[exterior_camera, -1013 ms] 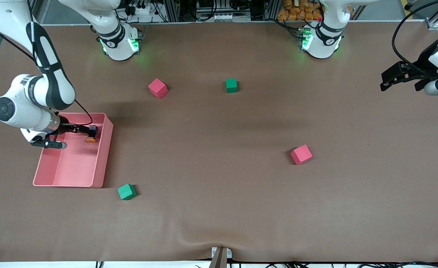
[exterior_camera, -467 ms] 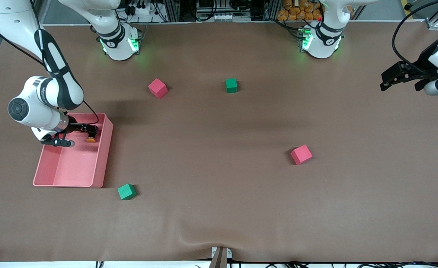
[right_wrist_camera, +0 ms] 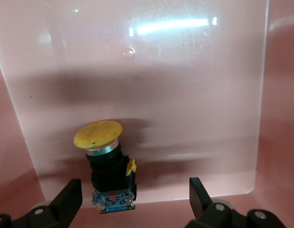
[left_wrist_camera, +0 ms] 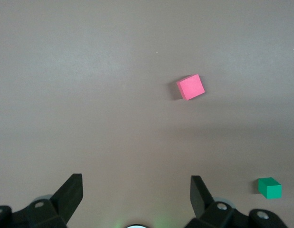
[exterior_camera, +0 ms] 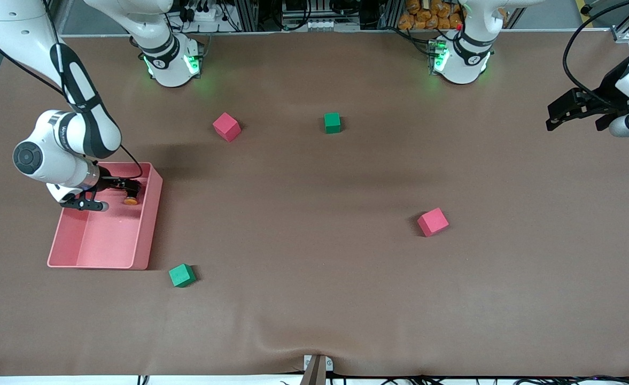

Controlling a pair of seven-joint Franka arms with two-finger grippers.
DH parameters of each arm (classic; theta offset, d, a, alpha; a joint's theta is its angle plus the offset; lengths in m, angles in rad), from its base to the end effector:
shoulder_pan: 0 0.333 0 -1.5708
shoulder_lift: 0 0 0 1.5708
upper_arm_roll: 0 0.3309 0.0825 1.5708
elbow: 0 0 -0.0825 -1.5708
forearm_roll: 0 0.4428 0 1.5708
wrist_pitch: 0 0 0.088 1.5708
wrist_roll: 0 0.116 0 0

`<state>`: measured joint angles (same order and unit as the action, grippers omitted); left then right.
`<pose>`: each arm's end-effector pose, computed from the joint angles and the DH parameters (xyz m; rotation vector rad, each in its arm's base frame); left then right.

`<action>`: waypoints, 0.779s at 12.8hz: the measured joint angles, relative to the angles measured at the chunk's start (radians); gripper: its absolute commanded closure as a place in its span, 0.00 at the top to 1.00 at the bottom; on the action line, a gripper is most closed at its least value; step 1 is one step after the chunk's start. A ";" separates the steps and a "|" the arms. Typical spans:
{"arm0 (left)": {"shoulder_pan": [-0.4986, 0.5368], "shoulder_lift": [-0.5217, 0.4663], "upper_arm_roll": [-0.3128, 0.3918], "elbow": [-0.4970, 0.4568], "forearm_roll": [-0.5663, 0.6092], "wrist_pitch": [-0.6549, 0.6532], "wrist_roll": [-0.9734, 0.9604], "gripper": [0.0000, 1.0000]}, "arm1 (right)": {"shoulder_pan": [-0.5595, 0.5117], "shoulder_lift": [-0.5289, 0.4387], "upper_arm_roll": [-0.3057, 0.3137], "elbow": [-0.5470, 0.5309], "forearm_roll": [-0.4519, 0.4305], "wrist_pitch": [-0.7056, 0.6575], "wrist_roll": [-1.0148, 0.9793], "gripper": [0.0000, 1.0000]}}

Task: Place and upright button with both arms
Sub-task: 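Lower the right gripper around the button body and close it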

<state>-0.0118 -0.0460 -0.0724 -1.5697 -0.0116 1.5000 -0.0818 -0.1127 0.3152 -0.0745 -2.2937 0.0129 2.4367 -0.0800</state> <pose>0.5886 -0.0521 0.6525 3.1351 -0.0047 -0.0383 0.5341 -0.1032 0.1536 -3.1177 0.1811 0.2689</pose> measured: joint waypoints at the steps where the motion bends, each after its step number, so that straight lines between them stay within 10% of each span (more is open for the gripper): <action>1: 0.000 0.000 0.000 0.000 0.000 0.000 0.000 1.00 | 0.001 0.000 0.001 0.000 0.000 0.002 0.000 1.00; 10: 0.000 0.000 0.001 0.000 0.000 0.000 0.000 1.00 | 0.078 0.015 0.009 -0.002 0.000 0.022 0.014 1.00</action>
<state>-0.0113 -0.0460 -0.0716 -1.5697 -0.0116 1.5000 -0.0818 -0.0350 0.3307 -0.0650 -2.2960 0.0129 2.4584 -0.0657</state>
